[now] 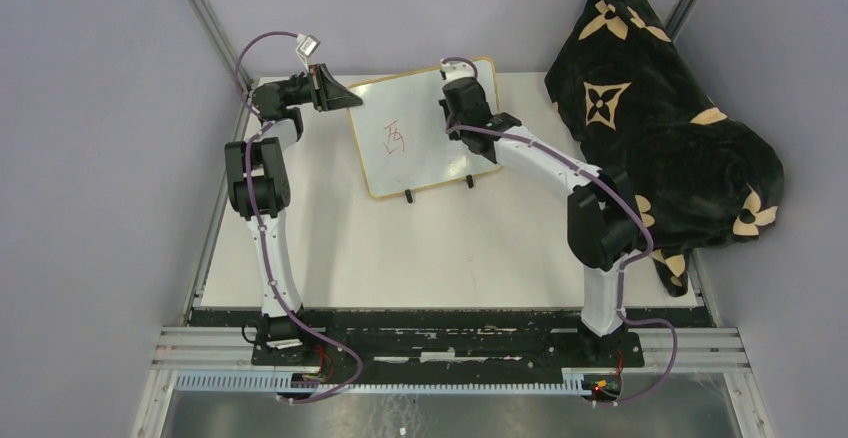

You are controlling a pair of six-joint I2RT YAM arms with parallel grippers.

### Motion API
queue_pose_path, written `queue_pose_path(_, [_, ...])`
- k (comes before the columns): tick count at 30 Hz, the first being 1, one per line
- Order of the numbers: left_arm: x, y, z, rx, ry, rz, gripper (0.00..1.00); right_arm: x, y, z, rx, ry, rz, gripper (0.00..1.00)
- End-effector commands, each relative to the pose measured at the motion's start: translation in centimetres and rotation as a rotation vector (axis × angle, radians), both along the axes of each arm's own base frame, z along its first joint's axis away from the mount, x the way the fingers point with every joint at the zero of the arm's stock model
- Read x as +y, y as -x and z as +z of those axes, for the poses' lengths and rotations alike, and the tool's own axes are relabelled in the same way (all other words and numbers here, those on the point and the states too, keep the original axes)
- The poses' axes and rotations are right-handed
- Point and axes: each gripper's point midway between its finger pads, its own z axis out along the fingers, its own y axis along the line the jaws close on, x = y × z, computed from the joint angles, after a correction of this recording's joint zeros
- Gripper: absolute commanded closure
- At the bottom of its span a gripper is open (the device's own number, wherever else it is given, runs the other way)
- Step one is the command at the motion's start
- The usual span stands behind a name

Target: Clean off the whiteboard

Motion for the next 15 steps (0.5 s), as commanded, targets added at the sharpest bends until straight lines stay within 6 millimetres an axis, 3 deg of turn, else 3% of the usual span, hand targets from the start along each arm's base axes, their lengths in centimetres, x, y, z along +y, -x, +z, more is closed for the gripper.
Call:
queue_pose_path(1, [0.0,2.7,1.0,-0.202,-0.129,-0.069,0.97,6.4,0.6,3.6,-0.089,-0.016,0.096,0.99])
queue_pose_path(10, [0.0,2.7,1.0,-0.203,-0.129,-0.069,0.97,16.2,3.6,4.8,-0.113,-0.015,0.272,0.99])
queue_pose_path(15, [-0.1,2.8,1.3,-0.204,-0.129,-0.069,0.97,19.1,4.1,4.3,-0.122,0.006,0.311,0.99])
